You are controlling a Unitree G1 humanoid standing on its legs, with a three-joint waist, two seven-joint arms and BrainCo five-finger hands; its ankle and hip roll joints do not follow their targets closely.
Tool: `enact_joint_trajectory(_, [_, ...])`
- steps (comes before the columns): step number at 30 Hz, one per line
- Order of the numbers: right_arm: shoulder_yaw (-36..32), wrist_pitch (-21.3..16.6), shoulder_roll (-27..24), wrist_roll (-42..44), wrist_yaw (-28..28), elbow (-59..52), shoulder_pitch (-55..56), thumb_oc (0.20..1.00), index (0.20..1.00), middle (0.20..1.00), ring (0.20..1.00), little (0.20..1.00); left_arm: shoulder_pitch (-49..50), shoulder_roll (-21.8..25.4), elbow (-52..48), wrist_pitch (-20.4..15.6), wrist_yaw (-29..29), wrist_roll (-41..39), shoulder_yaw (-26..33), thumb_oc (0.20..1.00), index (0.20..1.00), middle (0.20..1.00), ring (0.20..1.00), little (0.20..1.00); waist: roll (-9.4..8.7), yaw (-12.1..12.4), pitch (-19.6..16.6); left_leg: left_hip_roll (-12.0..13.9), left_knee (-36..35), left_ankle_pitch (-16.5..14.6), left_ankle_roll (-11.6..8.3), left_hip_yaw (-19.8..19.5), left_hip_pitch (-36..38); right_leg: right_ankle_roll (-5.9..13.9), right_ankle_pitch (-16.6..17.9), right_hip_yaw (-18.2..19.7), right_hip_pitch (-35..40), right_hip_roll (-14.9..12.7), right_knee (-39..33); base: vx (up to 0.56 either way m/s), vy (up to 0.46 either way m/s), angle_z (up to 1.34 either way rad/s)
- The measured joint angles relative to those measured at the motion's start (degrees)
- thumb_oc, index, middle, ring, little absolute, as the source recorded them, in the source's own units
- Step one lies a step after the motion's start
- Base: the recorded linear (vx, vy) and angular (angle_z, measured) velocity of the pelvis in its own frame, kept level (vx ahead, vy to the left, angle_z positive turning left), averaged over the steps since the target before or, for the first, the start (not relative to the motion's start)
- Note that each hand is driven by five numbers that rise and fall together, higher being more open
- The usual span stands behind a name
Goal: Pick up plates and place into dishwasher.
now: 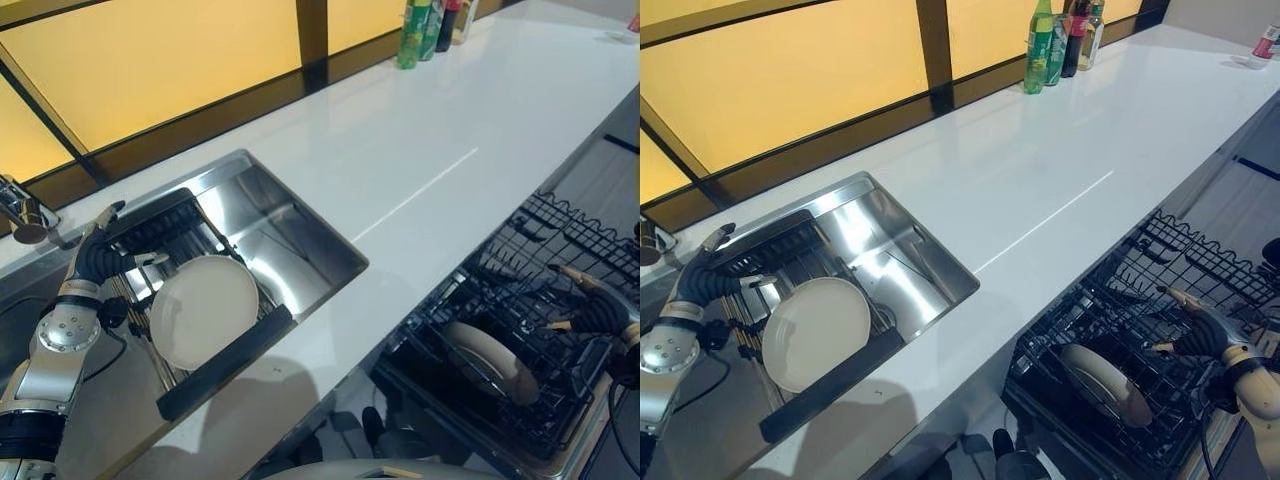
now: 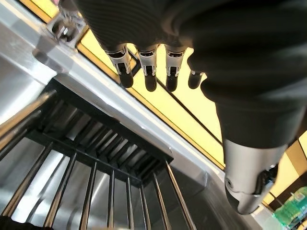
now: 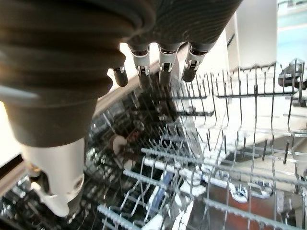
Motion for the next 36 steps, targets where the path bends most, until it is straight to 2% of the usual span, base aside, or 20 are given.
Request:
enact_joint_trajectory(3, [-1.52,-2.04,0.00,1.95,-4.33,-1.41,-0.28,1.000,1.000,1.000,1.000,1.000,-0.36,0.01,2.36,0.04,-2.01,1.59,-2.35,1.000,1.000,1.000,1.000,1.000,0.14,-0.10,-0.08,-0.15,0.01,0.08,0.15,0.10,-0.20,0.17,0.09,0.40,-0.57,0.02,0.46,0.07,0.121,-0.09])
enact_joint_trajectory(9, [-1.58,-8.44,0.07,5.37,-13.05,-4.24,-3.96,1.000,1.000,1.000,1.000,1.000,-1.92,-0.01,5.18,0.26,-7.16,4.09,-8.25,1.000,1.000,1.000,1.000,1.000,0.82,-0.12,-0.45,-0.55,0.02,0.23,0.49,0.20,-0.12,0.43,0.27,0.83,-0.61,-0.02,0.47,0.08,0.127,-0.02])
enact_joint_trajectory(15, [0.03,-12.39,0.03,8.27,-22.44,-4.57,-13.59,1.000,1.000,1.000,1.000,1.000,-6.11,-0.28,10.66,6.91,-12.20,5.98,-16.19,1.000,1.000,1.000,1.000,1.000,2.55,0.00,-0.31,-1.67,0.02,0.46,1.20,0.17,-0.51,1.13,0.64,1.44,-1.54,-0.87,0.99,0.07,0.132,-0.06])
enact_joint_trajectory(20, [3.40,-12.71,-0.07,8.83,-24.09,-6.71,-16.01,1.000,1.000,1.000,1.000,1.000,-8.15,-0.25,11.65,9.62,-14.01,6.88,-18.14,1.000,1.000,1.000,1.000,1.000,3.51,0.12,-0.29,-2.22,0.03,0.65,1.60,0.13,-0.62,1.49,0.78,1.42,-1.63,-1.43,0.96,0.08,0.107,0.01])
enact_joint_trajectory(25, [4.42,-12.62,-1.34,8.83,-23.97,-6.70,-16.05,1.000,1.000,1.000,1.000,1.000,-10.23,-0.42,13.62,10.10,-13.30,14.81,-20.11,1.000,1.000,1.000,1.000,1.000,4.30,-0.01,0.39,-2.79,0.03,0.82,1.85,0.15,-0.96,1.64,0.80,1.43,-2.06,-1.97,0.99,0.04,0.073,-0.01])
enact_joint_trajectory(29, [4.50,-12.38,-1.73,8.86,-24.12,-6.68,-16.07,1.000,1.000,1.000,1.000,1.000,-12.42,-0.52,16.72,10.15,-10.16,19.54,-21.49,1.000,1.000,1.000,1.000,1.000,4.31,-0.16,0.60,-2.99,0.04,0.97,2.04,0.27,-1.85,1.89,0.97,1.64,-3.23,-2.12,1.27,-0.01,0.035,-0.03])
enact_joint_trajectory(36, [6.12,-11.95,-1.73,8.85,-24.71,-6.66,-16.06,1.000,1.000,1.000,1.000,1.000,-14.78,-0.71,19.72,10.62,0.88,19.65,-19.84,1.000,1.000,1.000,1.000,1.000,3.39,-0.12,2.44,-3.40,0.06,1.12,2.27,0.46,-2.70,2.13,0.90,1.90,-4.37,-2.41,1.72,0.00,0.004,0.00])
